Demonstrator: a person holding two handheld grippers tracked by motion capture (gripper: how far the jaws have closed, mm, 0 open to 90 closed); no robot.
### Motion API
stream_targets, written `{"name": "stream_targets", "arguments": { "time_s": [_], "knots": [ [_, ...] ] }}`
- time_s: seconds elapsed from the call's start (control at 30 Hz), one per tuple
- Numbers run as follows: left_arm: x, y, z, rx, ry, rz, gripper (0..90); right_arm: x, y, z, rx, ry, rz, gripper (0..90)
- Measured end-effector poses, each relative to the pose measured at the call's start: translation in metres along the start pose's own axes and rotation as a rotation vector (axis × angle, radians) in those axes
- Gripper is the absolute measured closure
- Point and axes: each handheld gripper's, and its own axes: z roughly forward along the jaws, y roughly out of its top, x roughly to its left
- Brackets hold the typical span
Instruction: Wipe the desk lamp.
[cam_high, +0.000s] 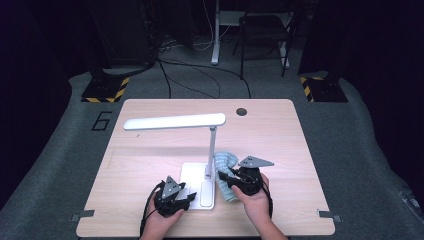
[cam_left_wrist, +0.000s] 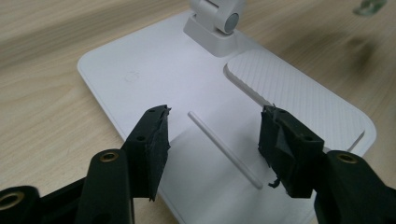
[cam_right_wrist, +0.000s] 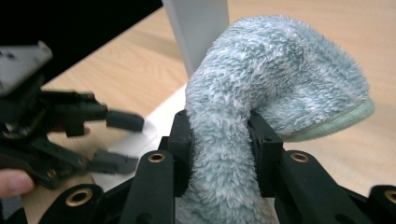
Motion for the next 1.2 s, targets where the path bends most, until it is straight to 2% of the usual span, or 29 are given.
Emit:
{"name": "stream_targets", "arguments": {
  "time_s": [0.17, 0.2, 0.3, 0.4, 0.43, 0.53, 0.6, 0.73, 0.8, 0.97, 1.1, 1.13, 1.2],
  "knots": [
    [0.0, -0.002, -0.003, 0.008, 0.016, -0.005, 38.3, 0.002, -0.015, 0.005, 0.035, -0.031, -0.009, 67.4],
    [0.001, -0.002, -0.003, 0.011, 0.021, -0.01, 34.7, 0.001, -0.023, 0.008, 0.051, -0.034, 0.001, 67.4],
    [0.003, -0.003, -0.005, 0.018, 0.031, -0.015, 31.9, 0.001, -0.031, 0.012, 0.069, -0.038, 0.015, 67.4],
    [0.003, -0.004, -0.006, 0.019, 0.023, -0.034, 30.3, 0.002, -0.038, 0.017, 0.092, -0.045, 0.016, 67.4],
    [0.006, -0.006, -0.006, 0.019, 0.012, -0.057, 30.3, 0.002, -0.038, 0.017, 0.092, -0.045, 0.016, 67.4],
    [0.008, -0.008, -0.008, 0.015, 0.01, -0.07, 28.7, 0.005, -0.046, 0.021, 0.114, -0.044, 0.023, 67.4],
    [0.009, -0.01, -0.009, 0.017, 0.005, -0.074, 28.0, 0.006, -0.049, 0.024, 0.117, -0.054, 0.013, 67.4],
    [0.008, -0.011, -0.008, 0.011, -0.021, -0.099, 27.5, 0.004, -0.05, 0.027, 0.131, -0.051, 0.026, 67.5],
    [0.008, -0.011, -0.007, 0.013, -0.033, -0.099, 27.7, 0.0, -0.051, 0.03, 0.131, -0.047, 0.031, 67.7],
    [0.007, -0.01, -0.006, 0.012, -0.023, -0.098, 27.6, 0.002, -0.055, 0.031, 0.124, -0.042, 0.046, 67.9],
    [0.004, -0.01, -0.007, 0.015, -0.016, -0.108, 27.6, 0.009, -0.057, 0.033, 0.129, -0.052, 0.026, 68.0],
    [0.005, -0.01, -0.007, 0.016, -0.016, -0.09, 27.6, 0.011, -0.058, 0.032, 0.135, -0.06, 0.026, 68.1],
    [0.005, -0.01, -0.006, 0.008, -0.008, -0.092, 27.7, 0.012, -0.058, 0.032, 0.135, -0.055, 0.015, 68.2]
  ]
}}
